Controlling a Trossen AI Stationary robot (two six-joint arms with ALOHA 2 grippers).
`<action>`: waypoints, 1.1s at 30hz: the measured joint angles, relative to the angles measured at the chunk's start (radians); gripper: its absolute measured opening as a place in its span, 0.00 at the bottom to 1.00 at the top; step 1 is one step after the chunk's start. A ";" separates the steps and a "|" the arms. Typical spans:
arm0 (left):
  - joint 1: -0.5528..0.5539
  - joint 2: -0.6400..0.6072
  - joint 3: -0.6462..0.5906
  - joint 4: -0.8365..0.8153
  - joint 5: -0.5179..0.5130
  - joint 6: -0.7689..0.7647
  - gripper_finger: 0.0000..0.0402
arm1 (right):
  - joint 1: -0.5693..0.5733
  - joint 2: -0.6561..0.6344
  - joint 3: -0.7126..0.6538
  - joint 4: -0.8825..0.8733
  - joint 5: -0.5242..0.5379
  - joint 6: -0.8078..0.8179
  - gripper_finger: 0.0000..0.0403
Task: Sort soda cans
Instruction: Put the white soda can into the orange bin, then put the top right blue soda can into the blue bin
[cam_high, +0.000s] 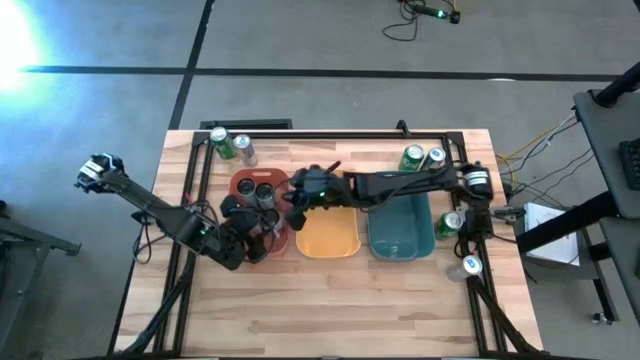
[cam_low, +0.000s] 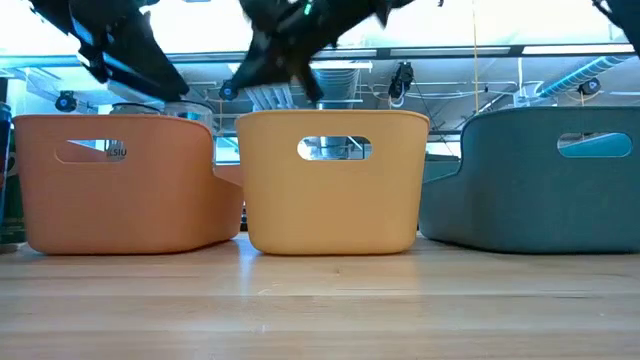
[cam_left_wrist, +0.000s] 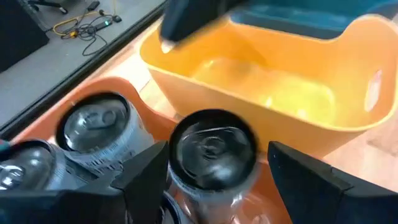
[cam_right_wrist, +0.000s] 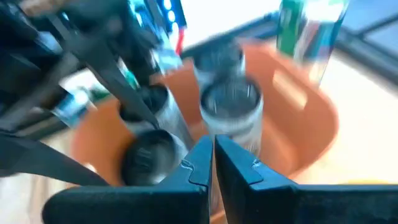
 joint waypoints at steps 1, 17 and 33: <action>0.000 -0.004 0.013 -0.020 -0.001 0.000 0.64 | 0.002 -0.022 0.000 -0.001 0.007 -0.012 0.03; 0.000 -0.025 0.346 -0.330 0.003 0.053 0.64 | 0.216 -0.421 0.000 -0.528 0.389 0.178 0.03; -0.002 -0.288 0.407 -0.278 0.015 0.078 0.64 | 0.069 -0.599 0.000 -1.201 0.469 0.615 0.45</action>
